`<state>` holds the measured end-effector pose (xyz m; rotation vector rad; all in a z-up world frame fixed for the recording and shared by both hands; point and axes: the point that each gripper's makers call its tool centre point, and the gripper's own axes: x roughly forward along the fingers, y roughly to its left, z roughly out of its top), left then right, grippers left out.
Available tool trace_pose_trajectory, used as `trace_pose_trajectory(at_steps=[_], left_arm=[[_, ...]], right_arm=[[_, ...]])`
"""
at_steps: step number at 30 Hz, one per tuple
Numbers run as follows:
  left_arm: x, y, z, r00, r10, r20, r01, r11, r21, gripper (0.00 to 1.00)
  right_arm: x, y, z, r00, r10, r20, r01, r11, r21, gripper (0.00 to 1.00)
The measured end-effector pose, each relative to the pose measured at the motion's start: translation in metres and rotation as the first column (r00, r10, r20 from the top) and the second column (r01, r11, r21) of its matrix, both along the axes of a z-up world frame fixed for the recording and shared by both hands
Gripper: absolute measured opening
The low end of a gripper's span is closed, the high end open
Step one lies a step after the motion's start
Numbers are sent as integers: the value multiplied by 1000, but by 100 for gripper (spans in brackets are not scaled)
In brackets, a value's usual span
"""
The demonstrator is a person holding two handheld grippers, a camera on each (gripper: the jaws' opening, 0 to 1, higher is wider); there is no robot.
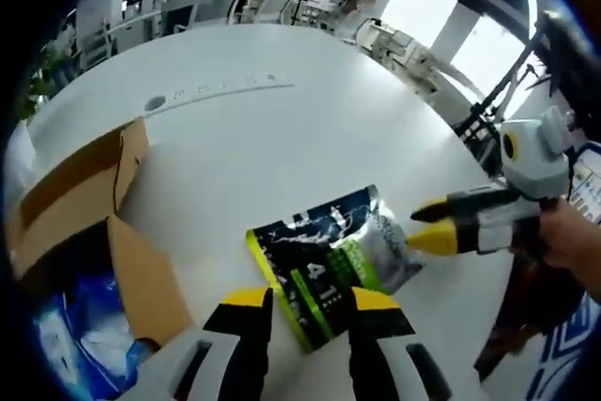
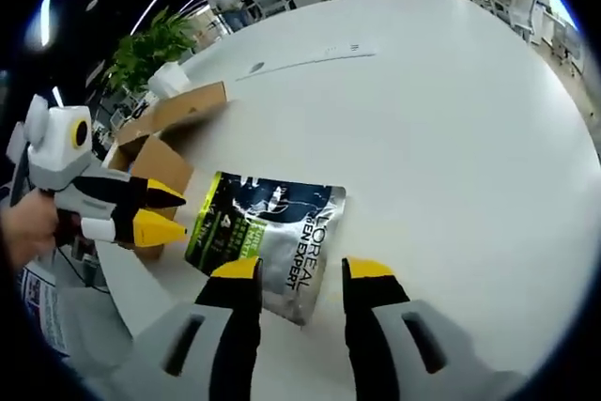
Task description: Operate the shoe box by opening the lid, removing the specified soft item, and placing it in the target area until the item is outside and the box remains undamaged.
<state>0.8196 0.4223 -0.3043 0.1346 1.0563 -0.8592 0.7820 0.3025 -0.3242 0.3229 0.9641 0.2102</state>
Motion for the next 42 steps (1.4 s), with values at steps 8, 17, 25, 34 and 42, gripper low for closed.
trace_pose_trajectory(at_steps=[8, 17, 25, 34, 42], left_arm=[[-11, -1, 23, 1000, -3, -9, 2, 997, -72, 36], [-17, 6, 43, 1000, -12, 8, 13, 993, -114, 36], [-13, 21, 59, 999, -22, 41, 27, 991, -132, 36], [-9, 49, 73, 998, -14, 60, 23, 988, -152, 36], [-4, 79, 82, 998, 2, 70, 10, 985, -171, 36]], right_arm=[[-8, 1, 18, 1000, 1, 31, 0, 1000, -8, 34], [-19, 14, 45, 998, 21, 61, -20, 1000, -15, 32], [-16, 30, 64, 995, 29, 97, -27, 999, -26, 30], [-14, 55, 72, 994, 35, 107, -31, 999, -35, 31], [-10, 86, 81, 992, 56, 115, -52, 998, -43, 32]])
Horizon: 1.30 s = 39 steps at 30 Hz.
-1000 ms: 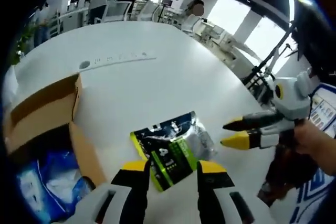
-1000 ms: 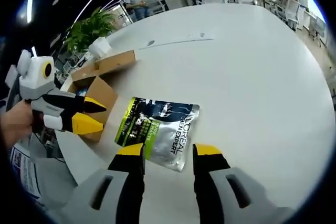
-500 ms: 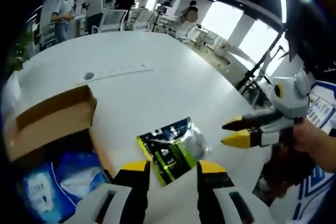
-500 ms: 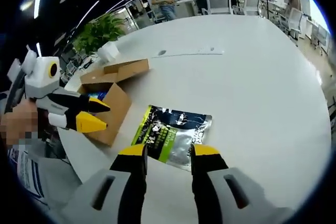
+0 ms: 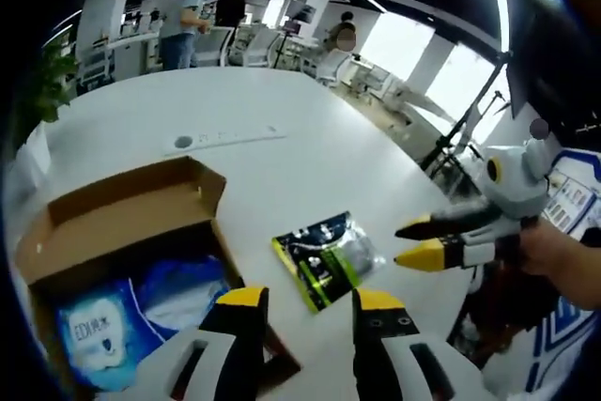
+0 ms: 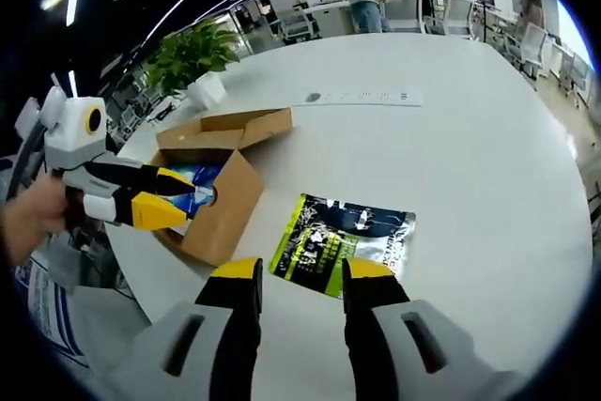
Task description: Operate the shoe box by opening the lid, removing the specified soft item, and placing it in the target area until the item is outside and the box remains undamaged.
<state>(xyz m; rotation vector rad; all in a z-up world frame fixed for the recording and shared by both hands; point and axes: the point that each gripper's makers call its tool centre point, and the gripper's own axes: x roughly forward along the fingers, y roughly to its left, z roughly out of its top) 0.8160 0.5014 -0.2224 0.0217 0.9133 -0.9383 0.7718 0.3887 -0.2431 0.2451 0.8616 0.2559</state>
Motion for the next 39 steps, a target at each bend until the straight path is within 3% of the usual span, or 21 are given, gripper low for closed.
trace_pose_trajectory(at_steps=[6, 14, 21, 28, 36, 39], left_arm=[[2, 33, 12, 999, 30, 14, -30, 999, -12, 37], [12, 90, 9, 997, 79, 21, -79, 997, -4, 38], [19, 136, 6, 993, 119, 20, -119, 993, 2, 39], [19, 165, 7, 988, 150, 22, -150, 989, -1, 39], [30, 193, 3, 984, 177, 16, -176, 984, -3, 39], [32, 199, 1, 983, 183, 11, -183, 983, -3, 39]], right_arm=[[8, 30, 9, 1000, 28, 13, -28, 1000, 0, 32], [17, 71, 20, 997, 65, 31, -65, 998, -1, 31], [34, 107, 19, 995, 98, 36, -98, 995, 1, 31], [41, 143, 18, 991, 129, 33, -129, 992, 1, 31], [54, 166, 16, 988, 152, 30, -152, 988, 1, 30], [50, 179, 13, 986, 163, 24, -164, 986, 8, 28]])
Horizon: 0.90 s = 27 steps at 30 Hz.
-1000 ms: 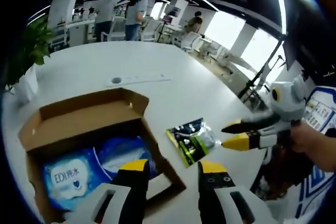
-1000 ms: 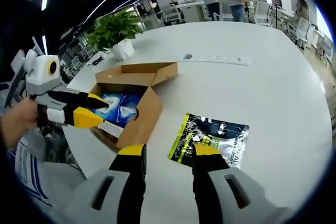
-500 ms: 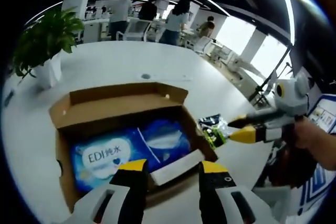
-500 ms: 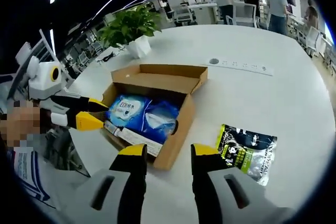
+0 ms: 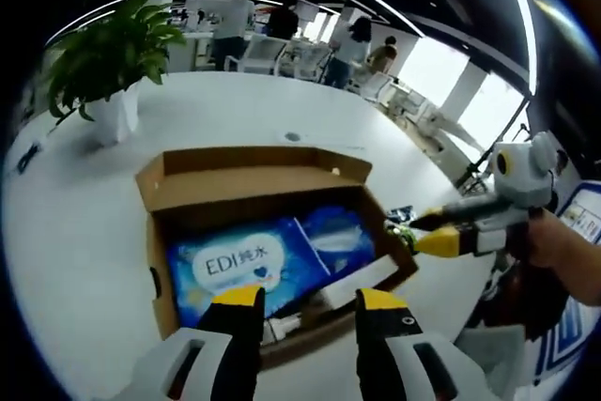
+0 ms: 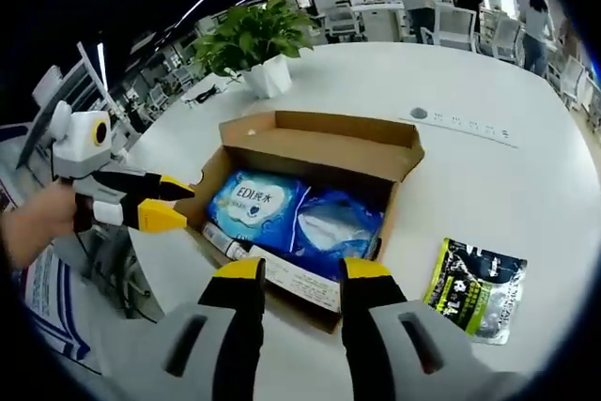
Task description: Operate the shoe box by opening the lid, removing the specified soft item, and placing it in the target area until the item is outside and the box remains undamaged.
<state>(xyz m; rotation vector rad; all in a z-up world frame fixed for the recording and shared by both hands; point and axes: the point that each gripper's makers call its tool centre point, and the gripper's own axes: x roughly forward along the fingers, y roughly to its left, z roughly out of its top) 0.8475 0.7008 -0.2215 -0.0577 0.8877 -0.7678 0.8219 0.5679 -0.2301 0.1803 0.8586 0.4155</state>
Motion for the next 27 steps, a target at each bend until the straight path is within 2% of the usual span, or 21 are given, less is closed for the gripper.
trace_pose_trajectory(at_steps=[8, 13, 19, 22, 27], left_arm=[[5, 18, -4, 1000, 14, -6, -14, 1000, -1, 39], [6, 21, -5, 1000, 12, -11, -12, 1000, -3, 39], [14, 25, -10, 1000, -2, -19, 2, 1000, -9, 39], [16, 27, -12, 1000, -6, -24, 6, 1000, -12, 39], [21, 32, -14, 1000, -11, -27, 10, 1000, -13, 39]], right_arm=[[9, 20, -9, 1000, 18, -6, -18, 1000, 2, 27], [15, 31, -15, 1000, 24, -8, -24, 1000, 9, 25], [9, 45, -26, 999, 29, -28, -28, 1000, 5, 23], [15, 46, -37, 999, 23, -40, -23, 1000, 8, 22], [22, 52, -40, 999, 13, -45, -12, 1000, 14, 21]])
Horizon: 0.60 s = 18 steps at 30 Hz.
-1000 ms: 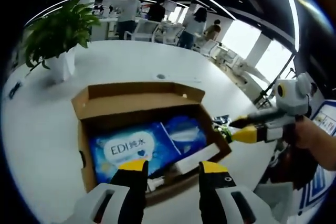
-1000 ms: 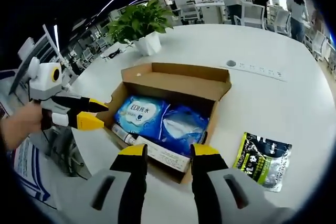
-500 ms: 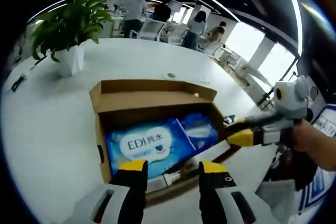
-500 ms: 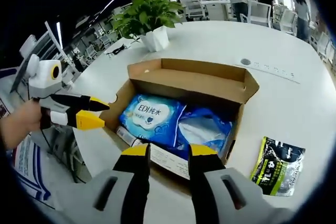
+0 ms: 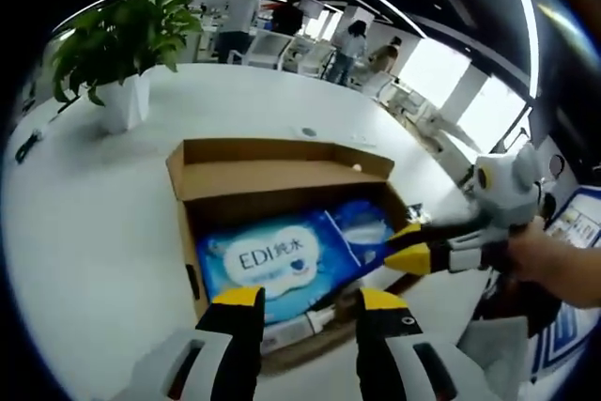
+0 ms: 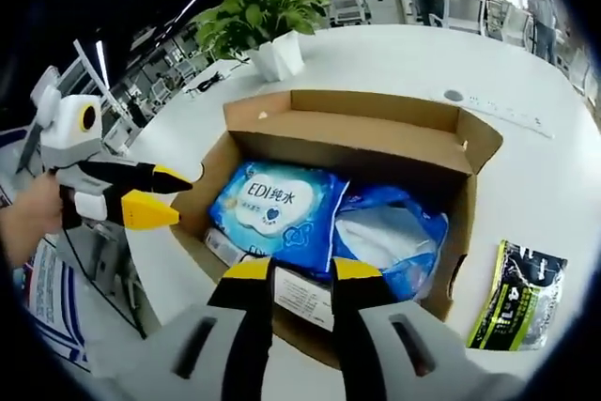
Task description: Operate the shoe box by opening the lid, removing the specified soft item, and placing it in the target area until the item is outside and the box remains undamaged.
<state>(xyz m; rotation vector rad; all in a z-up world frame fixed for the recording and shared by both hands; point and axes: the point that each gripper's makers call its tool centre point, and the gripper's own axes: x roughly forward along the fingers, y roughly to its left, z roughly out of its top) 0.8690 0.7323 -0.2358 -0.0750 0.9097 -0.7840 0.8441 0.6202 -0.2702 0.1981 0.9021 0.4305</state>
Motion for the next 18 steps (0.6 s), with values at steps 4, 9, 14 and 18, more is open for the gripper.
trace_pose_trajectory(at_steps=[4, 9, 14, 18], left_arm=[[2, 1, -3, 1000, -6, -3, 6, 1000, 0, 39], [6, 4, -6, 1000, -11, -12, 10, 1000, -5, 38], [9, 4, -7, 1000, -13, -17, 13, 1000, -8, 38], [12, 6, -10, 1000, -14, -21, 14, 1000, -7, 38]], right_arm=[[10, 1, -8, 1000, -8, -10, 8, 1000, 2, 20], [11, 7, -13, 1000, -10, -22, 10, 1000, 8, 19], [10, 13, -16, 999, -14, -30, 14, 1000, 9, 19], [14, 11, -20, 999, -26, -36, 26, 1000, 2, 19]])
